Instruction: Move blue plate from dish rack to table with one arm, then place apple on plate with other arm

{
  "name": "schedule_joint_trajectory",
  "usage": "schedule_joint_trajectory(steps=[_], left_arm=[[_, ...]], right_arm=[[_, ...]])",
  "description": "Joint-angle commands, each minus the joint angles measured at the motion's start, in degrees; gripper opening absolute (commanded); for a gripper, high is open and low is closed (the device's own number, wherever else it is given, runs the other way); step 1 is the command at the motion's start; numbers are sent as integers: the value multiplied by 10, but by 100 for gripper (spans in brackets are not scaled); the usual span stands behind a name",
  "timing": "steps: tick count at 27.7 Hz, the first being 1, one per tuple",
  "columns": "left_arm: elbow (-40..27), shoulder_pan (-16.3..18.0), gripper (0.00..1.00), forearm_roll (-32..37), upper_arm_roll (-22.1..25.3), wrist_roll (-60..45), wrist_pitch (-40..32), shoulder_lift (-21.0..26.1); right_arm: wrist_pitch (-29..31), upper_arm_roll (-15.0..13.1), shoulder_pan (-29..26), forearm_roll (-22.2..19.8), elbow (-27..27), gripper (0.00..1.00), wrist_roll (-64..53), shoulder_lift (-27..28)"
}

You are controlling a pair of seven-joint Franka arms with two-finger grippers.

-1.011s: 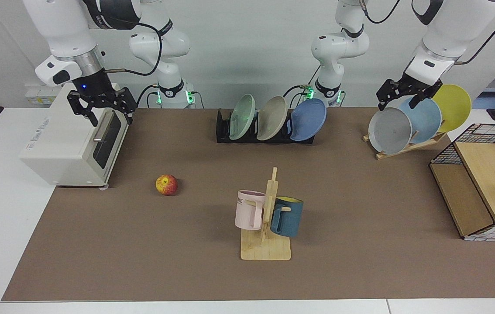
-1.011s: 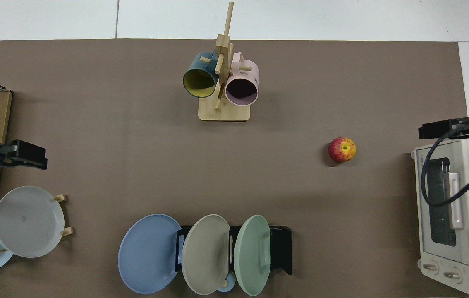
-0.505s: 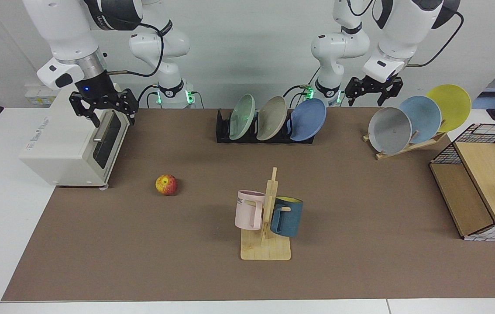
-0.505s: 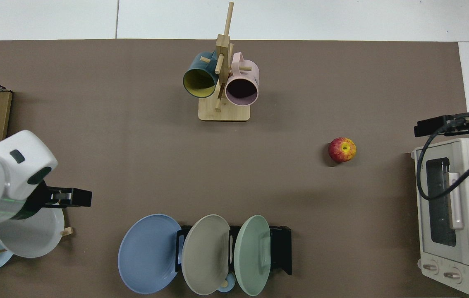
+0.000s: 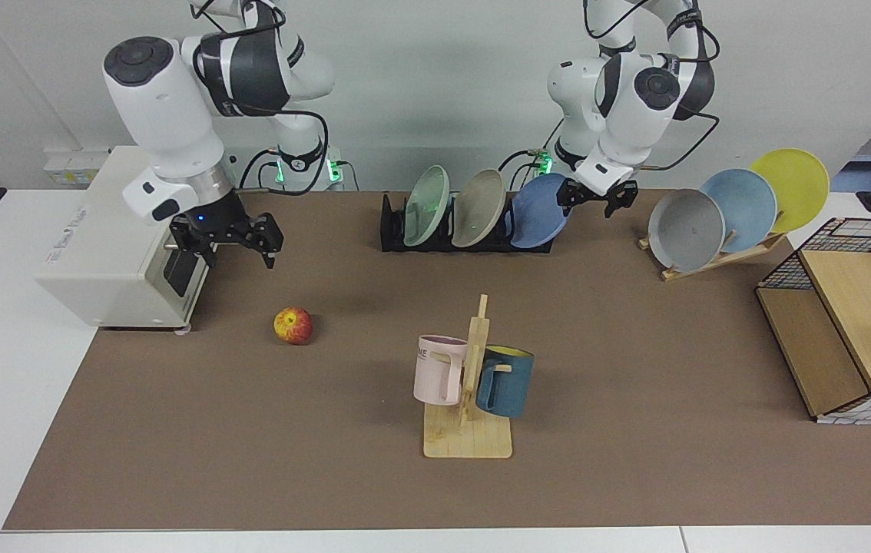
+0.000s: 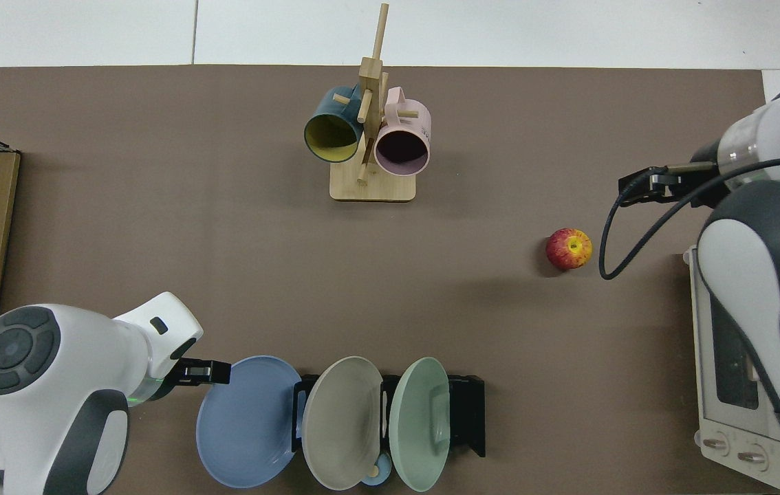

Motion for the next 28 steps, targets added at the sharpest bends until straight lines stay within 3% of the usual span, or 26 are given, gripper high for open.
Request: schedule_joint_trajectory(steps=[1, 12, 14, 16, 19, 22, 28], left_arm=[[-41, -4, 98, -23, -5, 3, 8, -22], [-41, -18, 98, -31, -7, 0, -60, -29], [-40, -18, 95, -31, -14, -1, -64, -30], [-38, -18, 74, -31, -26, -10, -65, -30], [-37, -19, 31, -31, -41, -25, -66, -31], [-35, -24, 3, -31, -45, -28, -68, -32], [-26, -22, 0, -29, -43, -25, -80, -30]], right_arm=[[68, 2, 9, 0, -50, 100, 30, 14], [158, 2, 13, 6, -169, 100, 33, 12], [180, 2, 14, 6, -186, 100, 33, 12], [203, 2, 16, 6, -200, 100, 32, 13], [212, 2, 16, 6, -212, 100, 32, 16], [220, 2, 16, 6, -215, 100, 33, 31], [258, 2, 15, 6, -215, 100, 33, 74]])
